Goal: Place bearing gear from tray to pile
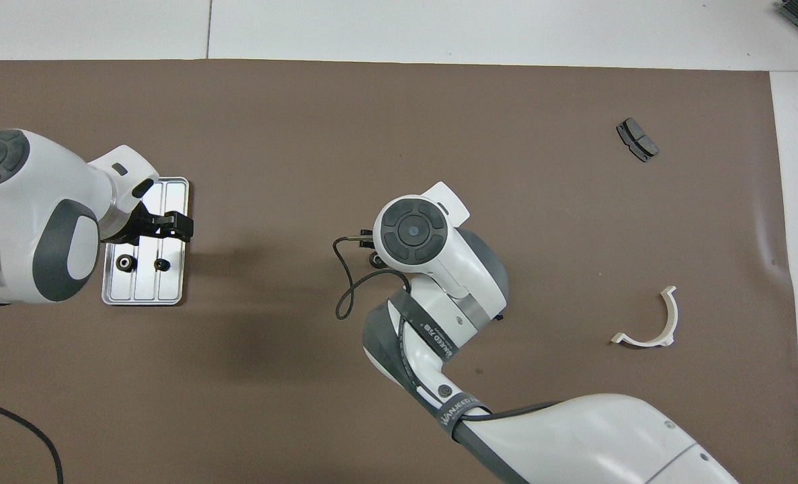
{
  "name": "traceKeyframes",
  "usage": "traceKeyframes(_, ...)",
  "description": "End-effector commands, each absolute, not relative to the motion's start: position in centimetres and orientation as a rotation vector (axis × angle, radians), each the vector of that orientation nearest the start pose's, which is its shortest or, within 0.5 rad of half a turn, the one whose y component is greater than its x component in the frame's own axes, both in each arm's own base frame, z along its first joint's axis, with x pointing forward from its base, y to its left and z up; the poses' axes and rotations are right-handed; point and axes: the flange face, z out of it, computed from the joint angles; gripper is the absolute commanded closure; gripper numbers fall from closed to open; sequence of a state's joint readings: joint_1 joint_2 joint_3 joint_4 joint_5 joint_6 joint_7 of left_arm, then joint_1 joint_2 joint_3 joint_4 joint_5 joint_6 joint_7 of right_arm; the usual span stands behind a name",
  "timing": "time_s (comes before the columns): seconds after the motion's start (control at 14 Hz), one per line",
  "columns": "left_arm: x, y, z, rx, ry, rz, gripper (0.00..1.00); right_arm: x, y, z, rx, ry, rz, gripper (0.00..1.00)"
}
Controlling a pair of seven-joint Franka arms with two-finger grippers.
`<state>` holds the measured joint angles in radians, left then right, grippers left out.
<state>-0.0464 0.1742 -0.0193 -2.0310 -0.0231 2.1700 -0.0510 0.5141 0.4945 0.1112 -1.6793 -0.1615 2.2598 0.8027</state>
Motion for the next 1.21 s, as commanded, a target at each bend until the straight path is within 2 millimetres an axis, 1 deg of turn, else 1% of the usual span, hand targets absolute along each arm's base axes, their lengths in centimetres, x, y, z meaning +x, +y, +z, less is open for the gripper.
traceKeyframes(0.0, 54.3, -1.9, 34.7, -3.165, 0.009, -0.098, 0.09, 57.0, 40.6, 31.2, -3.114, 0.154, -0.23, 0.0)
traceKeyframes(0.07, 54.0, -1.4, 34.2, -3.164, -0.003, -0.111, 0.09, 56.8, 40.8, 30.7, -3.114, 0.159, -0.225, 0.0)
traceKeyframes(0.21, 53.7, -1.5, 33.6, -3.164, 0.001, -0.097, 0.12, 56.5, 41.2, 29.7, -3.103, 0.167, -0.229, 0.0)
traceKeyframes(0.36, 52.9, -1.5, 32.7, -3.164, -0.002, -0.065, 0.17, 56.4, 41.2, 29.6, -3.107, 0.164, -0.224, 0.0)
traceKeyframes(0.5, 52.7, -1.5, 32.2, -3.164, -0.012, -0.074, 0.23, 55.2, 42.2, 29.1, -3.124, 0.14, -0.195, 0.01)
traceKeyframes(0.64, 52.7, -1.9, 31.9, -3.164, -0.01, -0.079, 0.28, 54.7, 42.2, 28.5, -3.13, 0.141, -0.18, 0.07)
traceKeyframes(0.71, 52.9, -1.9, 31.9, -3.164, -0.01, -0.091, 0.29, 54.7, 42.2, 28.5, -3.127, 0.142, -0.179, 0.09)
traceKeyframes(1.0, 53.1, -1.9, 31.9, -3.163, -0.025, -0.12, 0.31, 54.0, 43.0, 28.5, -3.129, 0.152, -0.165, 0.24)
traceKeyframes(1.07, 53.1, -1.7, 31.9, -3.163, -0.03, -0.132, 0.31, 54.0, 42.9, 28.5, -3.129, 0.159, -0.166, 0.31)
traceKeyframes(1.14, 53.2, -1.6, 31.5, -3.163, -0.033, -0.137, 0.31, 54.1, 43.0, 28.7, -3.125, 0.181, -0.169, 0.42)
